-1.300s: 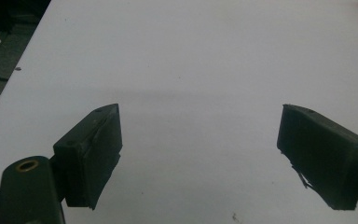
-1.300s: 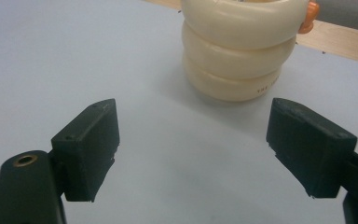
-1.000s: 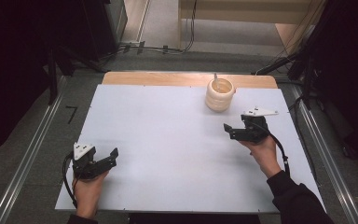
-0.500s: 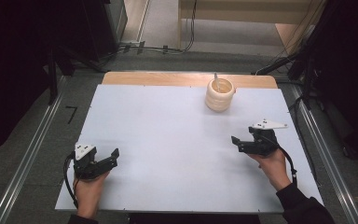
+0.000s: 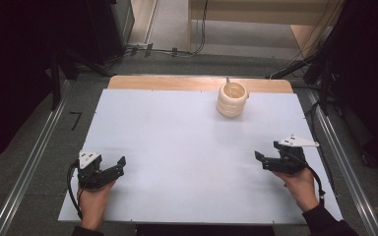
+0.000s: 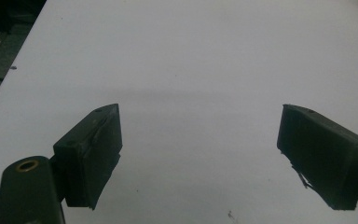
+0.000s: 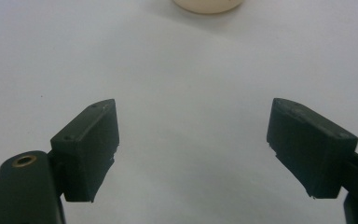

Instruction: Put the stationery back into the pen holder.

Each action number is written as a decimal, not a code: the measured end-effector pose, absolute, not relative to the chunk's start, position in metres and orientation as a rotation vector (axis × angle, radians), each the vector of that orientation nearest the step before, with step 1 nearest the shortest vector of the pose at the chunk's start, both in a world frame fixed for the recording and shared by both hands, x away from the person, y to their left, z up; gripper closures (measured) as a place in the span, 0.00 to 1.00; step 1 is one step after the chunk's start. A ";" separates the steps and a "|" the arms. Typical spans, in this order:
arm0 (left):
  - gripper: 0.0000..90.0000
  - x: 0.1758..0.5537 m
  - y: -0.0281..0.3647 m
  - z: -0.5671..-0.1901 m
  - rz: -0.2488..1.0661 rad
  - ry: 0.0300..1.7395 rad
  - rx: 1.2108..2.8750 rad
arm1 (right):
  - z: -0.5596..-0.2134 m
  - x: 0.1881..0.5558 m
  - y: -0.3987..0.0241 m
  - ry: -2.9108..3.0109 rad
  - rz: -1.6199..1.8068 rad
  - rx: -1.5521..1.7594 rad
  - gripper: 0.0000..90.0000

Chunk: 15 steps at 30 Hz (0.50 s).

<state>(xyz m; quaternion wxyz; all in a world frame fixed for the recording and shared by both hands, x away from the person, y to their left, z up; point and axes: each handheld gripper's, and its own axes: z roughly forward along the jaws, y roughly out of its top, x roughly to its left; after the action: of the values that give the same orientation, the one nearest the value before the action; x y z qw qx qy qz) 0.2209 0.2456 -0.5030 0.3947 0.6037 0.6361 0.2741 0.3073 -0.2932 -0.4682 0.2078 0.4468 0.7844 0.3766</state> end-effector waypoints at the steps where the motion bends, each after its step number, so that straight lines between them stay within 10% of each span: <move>1: 0.16 0.221 0.246 -0.503 0.694 1.612 1.530 | -0.468 0.305 -0.296 2.177 1.048 1.247 0.17; 15: 0.16 0.222 0.244 -0.503 0.694 1.604 1.533 | -0.476 0.280 -0.341 2.093 0.989 1.357 0.17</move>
<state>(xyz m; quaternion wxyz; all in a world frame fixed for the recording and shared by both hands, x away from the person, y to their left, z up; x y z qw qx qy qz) 0.2219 0.2436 -0.5028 0.3971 0.6053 0.6333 0.2738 0.2802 -0.3406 -0.4762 0.2273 0.4924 0.7596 0.3590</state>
